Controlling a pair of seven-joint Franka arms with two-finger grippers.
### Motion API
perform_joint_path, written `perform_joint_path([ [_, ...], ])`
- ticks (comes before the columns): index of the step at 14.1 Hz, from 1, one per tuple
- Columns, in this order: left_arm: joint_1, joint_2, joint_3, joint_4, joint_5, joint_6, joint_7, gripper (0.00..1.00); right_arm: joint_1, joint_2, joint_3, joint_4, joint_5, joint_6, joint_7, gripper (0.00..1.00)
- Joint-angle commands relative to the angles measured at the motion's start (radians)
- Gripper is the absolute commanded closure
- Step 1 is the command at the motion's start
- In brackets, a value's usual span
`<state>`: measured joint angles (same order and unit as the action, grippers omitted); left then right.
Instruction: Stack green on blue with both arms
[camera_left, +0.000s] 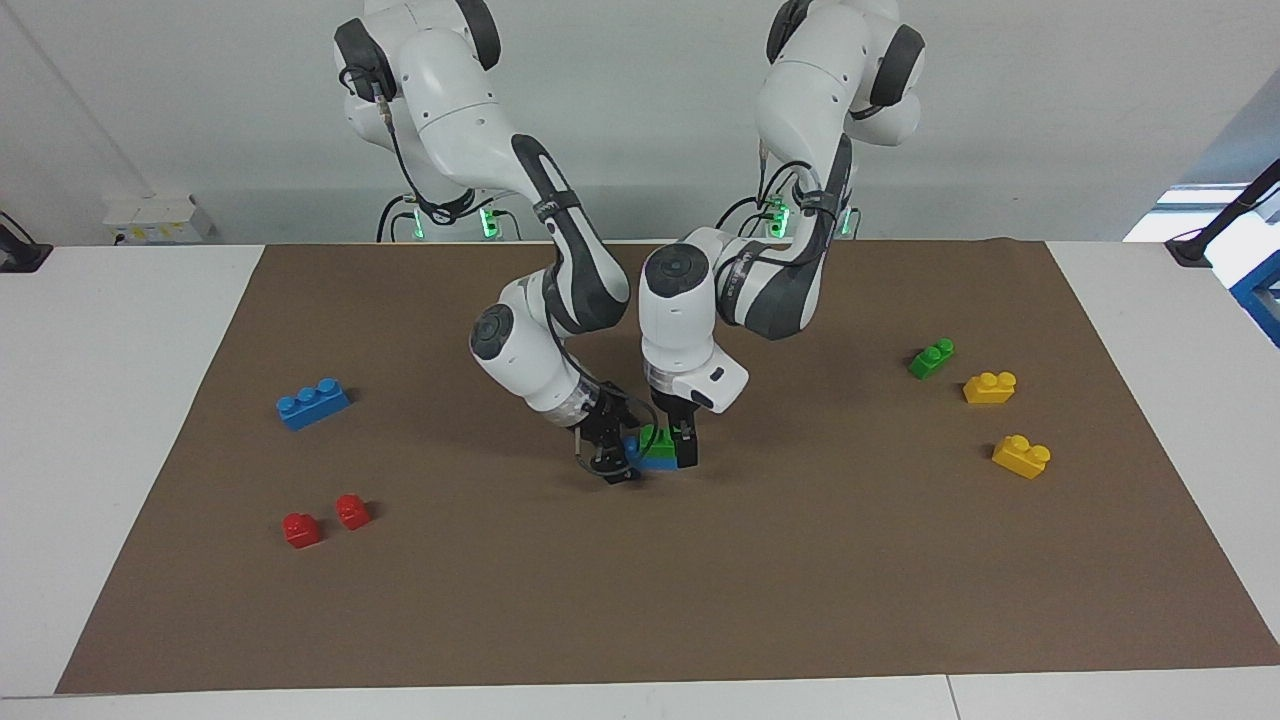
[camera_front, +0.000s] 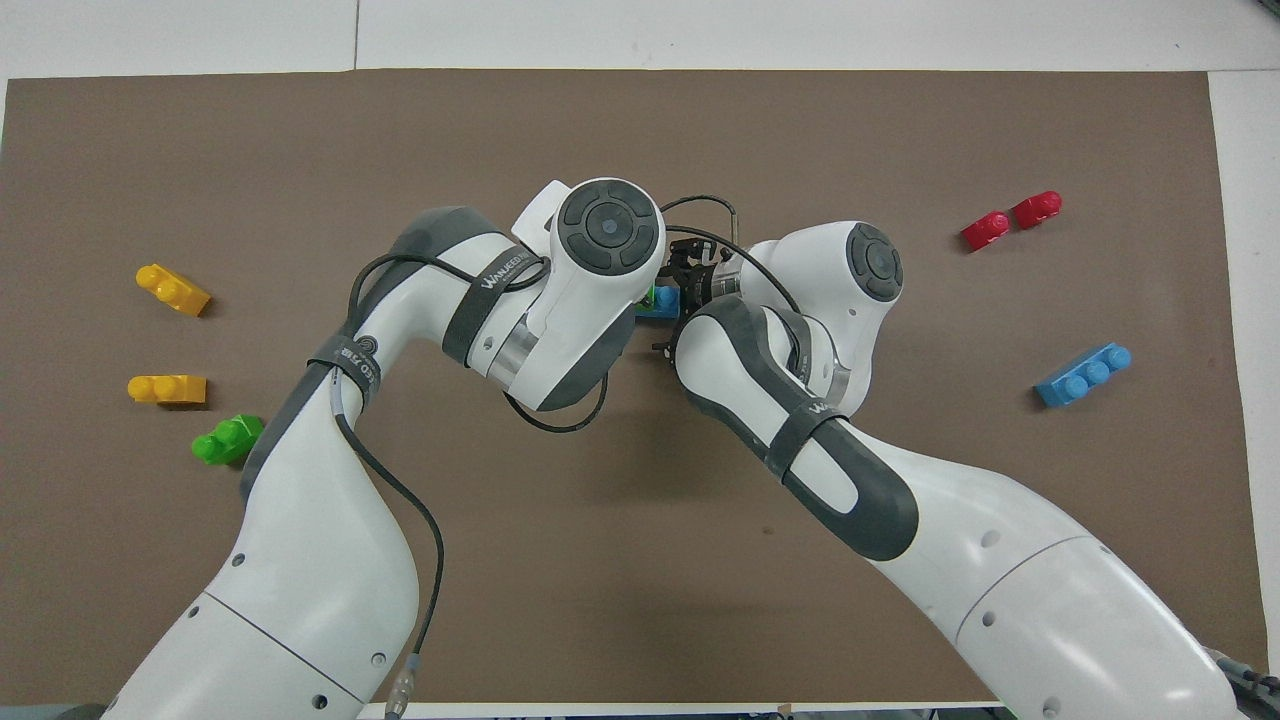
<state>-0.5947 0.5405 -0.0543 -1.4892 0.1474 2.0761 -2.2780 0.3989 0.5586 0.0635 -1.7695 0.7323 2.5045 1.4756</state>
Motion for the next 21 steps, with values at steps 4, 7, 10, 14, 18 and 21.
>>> perform_joint_path([
  [4,0.001,-0.19,0.004,-0.146,-0.074,-0.074,0.124,0.0,-0.011,-0.012,0.002,-0.005,0.021,-0.019,-0.018,0.0],
  [7,0.019,-0.263,0.004,-0.154,-0.097,-0.161,0.211,0.0,-0.028,-0.012,-0.002,-0.002,0.016,-0.042,-0.024,0.0],
  [10,0.047,-0.332,0.004,-0.154,-0.103,-0.235,0.31,0.0,-0.054,-0.012,-0.004,0.004,0.006,-0.079,-0.031,0.0],
  [14,0.081,-0.407,0.004,-0.154,-0.107,-0.309,0.481,0.0,-0.158,-0.038,-0.007,0.007,-0.026,-0.205,-0.115,0.0],
  [18,0.162,-0.488,0.007,-0.154,-0.172,-0.376,0.736,0.0,-0.278,-0.109,-0.005,0.05,-0.241,-0.387,-0.167,0.0],
  [21,0.206,-0.514,0.005,-0.157,-0.18,-0.399,0.853,0.0,-0.334,-0.178,-0.005,0.051,-0.316,-0.456,-0.282,0.0],
])
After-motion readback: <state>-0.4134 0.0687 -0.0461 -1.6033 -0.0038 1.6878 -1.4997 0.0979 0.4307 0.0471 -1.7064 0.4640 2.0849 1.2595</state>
